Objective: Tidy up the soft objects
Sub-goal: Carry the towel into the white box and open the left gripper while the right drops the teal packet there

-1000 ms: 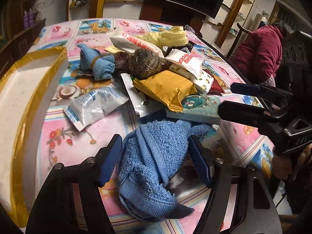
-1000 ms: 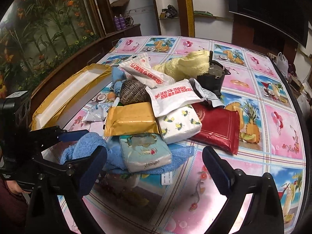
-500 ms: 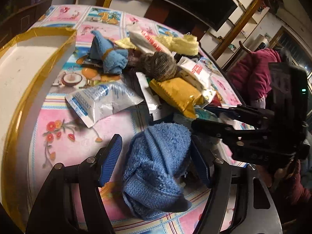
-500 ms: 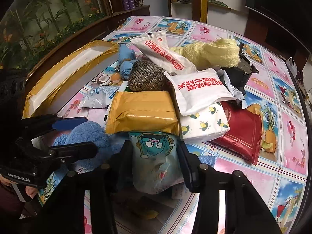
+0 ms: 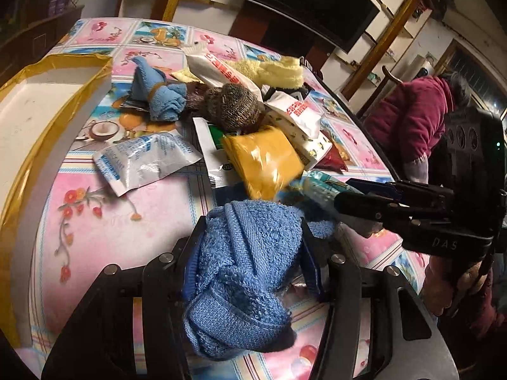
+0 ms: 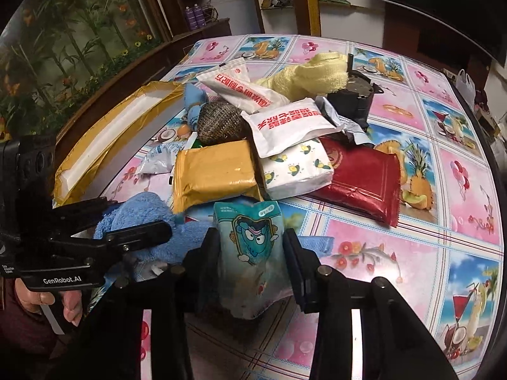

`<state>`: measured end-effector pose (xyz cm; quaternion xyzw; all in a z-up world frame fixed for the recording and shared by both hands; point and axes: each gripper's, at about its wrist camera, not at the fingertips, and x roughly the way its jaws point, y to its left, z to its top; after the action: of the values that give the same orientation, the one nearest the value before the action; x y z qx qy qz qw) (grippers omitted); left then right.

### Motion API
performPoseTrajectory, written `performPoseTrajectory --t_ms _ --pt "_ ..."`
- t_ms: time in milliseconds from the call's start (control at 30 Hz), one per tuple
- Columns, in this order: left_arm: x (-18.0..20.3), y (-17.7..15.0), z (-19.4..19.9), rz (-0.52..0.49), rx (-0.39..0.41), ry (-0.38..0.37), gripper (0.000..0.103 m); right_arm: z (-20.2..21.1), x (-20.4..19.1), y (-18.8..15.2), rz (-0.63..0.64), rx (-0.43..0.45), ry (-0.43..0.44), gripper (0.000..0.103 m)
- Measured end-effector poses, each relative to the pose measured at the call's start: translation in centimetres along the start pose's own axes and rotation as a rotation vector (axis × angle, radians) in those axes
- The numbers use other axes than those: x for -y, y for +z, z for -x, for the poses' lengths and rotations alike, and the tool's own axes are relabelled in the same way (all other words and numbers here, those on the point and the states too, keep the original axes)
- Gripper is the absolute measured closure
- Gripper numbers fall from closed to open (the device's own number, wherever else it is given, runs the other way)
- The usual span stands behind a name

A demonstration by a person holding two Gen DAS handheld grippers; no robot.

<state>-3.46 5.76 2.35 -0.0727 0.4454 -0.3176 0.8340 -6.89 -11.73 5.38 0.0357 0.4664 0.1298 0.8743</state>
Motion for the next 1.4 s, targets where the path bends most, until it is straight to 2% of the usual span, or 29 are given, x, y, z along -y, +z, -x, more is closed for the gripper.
performPoseTrajectory --t_ms 133,300,433,533,633,700,800,933,1033,1200,1367,1400 --pt "0.5 -0.3 2.8 0.018 0.052 -0.005 0.051 1.6 0.0 -0.1 -0.018 0.042 0.008 0.063" --pt "1.0 -0.3 8.7 0.027 0.172 -0.029 0.051 3.3 -1.3 0.0 0.002 0.083 0.010 0.063" --pt "0.4 0.7 13.8 0.035 0.279 -0.021 0.051 5.0 -3.2 0.6 0.029 0.124 0.026 0.063" --pt "-0.7 2.2 16.7 0.033 0.321 0.016 0.051 6.2 -5.0 1.8 0.057 0.158 0.053 0.063" --pt "-2.4 4.1 18.4 0.032 0.344 0.108 0.051 6.9 -7.0 3.9 0.077 0.185 0.099 0.063" --pt "-3.8 5.6 18.5 0.031 0.347 0.163 0.051 6.8 -8.5 5.5 0.091 0.196 0.133 0.063" --pt "-6.8 7.7 17.5 0.077 0.328 0.206 0.051 5.3 -10.7 8.4 0.092 0.196 0.175 0.063" --pt "-11.2 9.4 15.5 0.145 0.331 0.283 0.051 1.6 -12.8 12.3 0.056 0.161 0.228 0.063" --pt "-14.2 10.3 13.8 0.200 0.338 0.307 0.051 -1.5 -14.0 14.6 0.023 0.133 0.247 0.063" --pt "-18.9 11.3 11.0 0.283 0.328 0.351 0.049 -7.5 -15.5 17.7 -0.048 0.054 0.260 0.063" --pt "-21.1 12.1 8.4 0.252 0.281 0.442 0.047 -12.6 -16.2 19.1 -0.081 -0.017 0.225 0.062" --pt "-21.5 12.0 8.2 0.244 0.269 0.452 0.047 -13.4 -16.3 19.2 -0.078 -0.031 0.221 0.060"
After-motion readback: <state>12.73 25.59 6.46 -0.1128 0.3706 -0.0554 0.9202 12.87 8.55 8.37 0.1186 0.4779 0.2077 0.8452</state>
